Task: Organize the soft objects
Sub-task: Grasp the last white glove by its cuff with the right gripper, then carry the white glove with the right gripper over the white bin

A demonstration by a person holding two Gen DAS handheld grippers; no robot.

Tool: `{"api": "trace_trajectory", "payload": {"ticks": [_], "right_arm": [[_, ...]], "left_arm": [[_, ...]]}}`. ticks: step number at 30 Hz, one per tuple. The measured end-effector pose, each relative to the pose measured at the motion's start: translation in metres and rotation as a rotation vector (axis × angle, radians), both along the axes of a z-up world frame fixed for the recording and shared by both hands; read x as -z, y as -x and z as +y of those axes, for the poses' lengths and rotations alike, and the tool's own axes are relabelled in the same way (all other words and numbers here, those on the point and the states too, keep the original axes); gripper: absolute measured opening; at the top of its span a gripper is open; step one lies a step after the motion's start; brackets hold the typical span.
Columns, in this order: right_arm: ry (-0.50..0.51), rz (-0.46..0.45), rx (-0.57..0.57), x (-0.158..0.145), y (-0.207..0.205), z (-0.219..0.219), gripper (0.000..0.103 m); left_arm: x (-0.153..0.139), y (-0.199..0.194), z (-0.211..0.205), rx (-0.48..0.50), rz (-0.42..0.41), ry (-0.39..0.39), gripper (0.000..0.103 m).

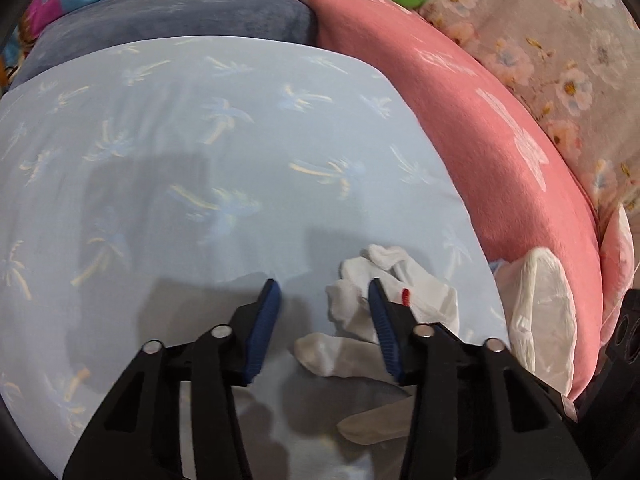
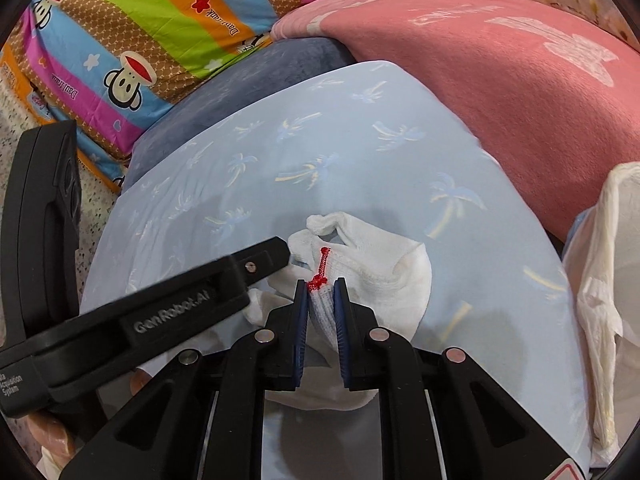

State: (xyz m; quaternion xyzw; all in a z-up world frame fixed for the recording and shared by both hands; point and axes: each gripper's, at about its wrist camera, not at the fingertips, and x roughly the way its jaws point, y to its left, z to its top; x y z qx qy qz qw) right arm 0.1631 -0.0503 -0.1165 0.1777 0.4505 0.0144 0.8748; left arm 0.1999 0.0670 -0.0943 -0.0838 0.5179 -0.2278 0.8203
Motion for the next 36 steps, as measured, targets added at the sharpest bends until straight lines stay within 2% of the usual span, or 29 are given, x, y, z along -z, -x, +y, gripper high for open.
{"api": "trace_trajectory", "payload": {"ticks": [1, 2, 4, 5, 11, 19, 29, 36], "right_arm": [[-0.002, -0.001, 0.004, 0.0, 0.003, -0.003, 0.012], [-0.002, 0.0, 0.006, 0.0, 0.005, -0.005, 0.012], [-0.006, -0.004, 0.009, -0.001, 0.011, -0.009, 0.013], [-0.008, -0.007, 0.011, -0.002, 0.014, -0.011, 0.013], [-0.013, -0.058, 0.048, -0.02, 0.037, -0.035, 0.012], [0.004, -0.156, 0.13, -0.064, 0.074, -0.077, 0.011], [0.034, -0.258, 0.218, -0.11, 0.125, -0.124, 0.011], [0.045, -0.304, 0.282, -0.13, 0.158, -0.155, 0.011]], "left_arm": [[0.001, 0.002, -0.006, 0.019, 0.011, 0.002, 0.022], [0.002, 0.004, -0.009, 0.027, 0.02, 0.004, 0.015], [0.002, 0.007, -0.014, 0.041, 0.035, 0.014, 0.007], [0.001, 0.01, -0.016, 0.042, 0.032, 0.006, 0.006], [-0.019, 0.022, -0.021, 0.027, -0.02, -0.024, 0.005], [-0.055, 0.038, -0.037, 0.024, -0.096, -0.022, 0.005], [-0.102, 0.072, -0.083, 0.113, -0.22, -0.01, 0.005], [-0.12, 0.095, -0.117, 0.19, -0.27, -0.002, 0.005]]}}
